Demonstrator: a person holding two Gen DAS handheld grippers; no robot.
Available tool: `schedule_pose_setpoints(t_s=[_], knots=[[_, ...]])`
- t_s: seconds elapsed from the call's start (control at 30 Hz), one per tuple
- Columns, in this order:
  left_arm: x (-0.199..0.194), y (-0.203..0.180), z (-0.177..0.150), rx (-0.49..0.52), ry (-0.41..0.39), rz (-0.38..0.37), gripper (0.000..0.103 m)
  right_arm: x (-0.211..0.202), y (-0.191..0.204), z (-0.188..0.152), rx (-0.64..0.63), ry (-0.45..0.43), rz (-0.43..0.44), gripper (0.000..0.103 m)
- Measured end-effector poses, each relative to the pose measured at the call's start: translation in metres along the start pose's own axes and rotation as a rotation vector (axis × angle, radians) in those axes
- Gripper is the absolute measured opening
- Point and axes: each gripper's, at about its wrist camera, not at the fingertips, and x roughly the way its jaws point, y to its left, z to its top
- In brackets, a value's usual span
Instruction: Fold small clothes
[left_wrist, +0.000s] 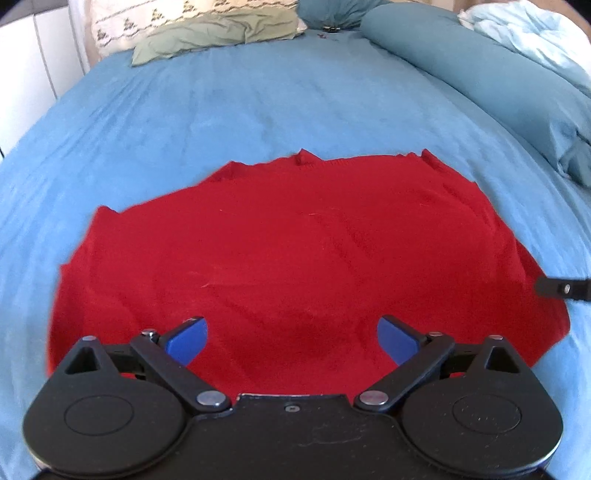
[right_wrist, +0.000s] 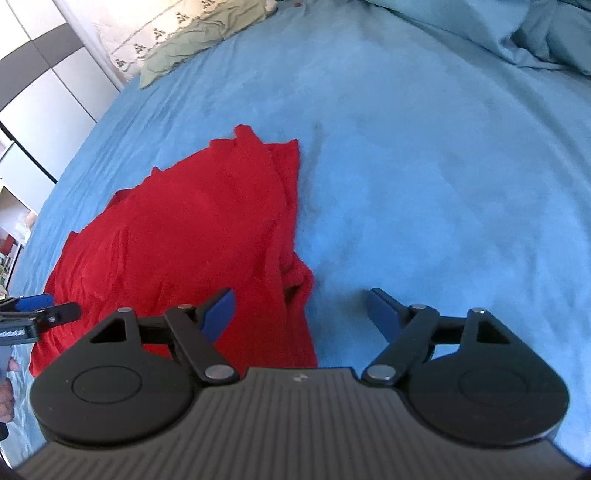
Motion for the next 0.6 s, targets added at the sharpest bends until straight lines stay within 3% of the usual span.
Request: schedule_pose_setpoints(t_s=[0.17,0.5,0.6], knots=[[0.018,-0.003,0.007,-0.055,0.017,-0.004,0.099,0.017,0.007,0.005,-0.049,-0.005,0.031,0.082],[0.036,-0.008,0.007,-0.073,0.054,-0.003,0.099,0.034,-0.002,0.009,-0.018,0.031,0.157,0.076],[0.039,-0.009,0.007,-0.072,0.061,0.001,0.100,0.034,-0.004,0.009,-0.006,0.048,0.182,0.064]])
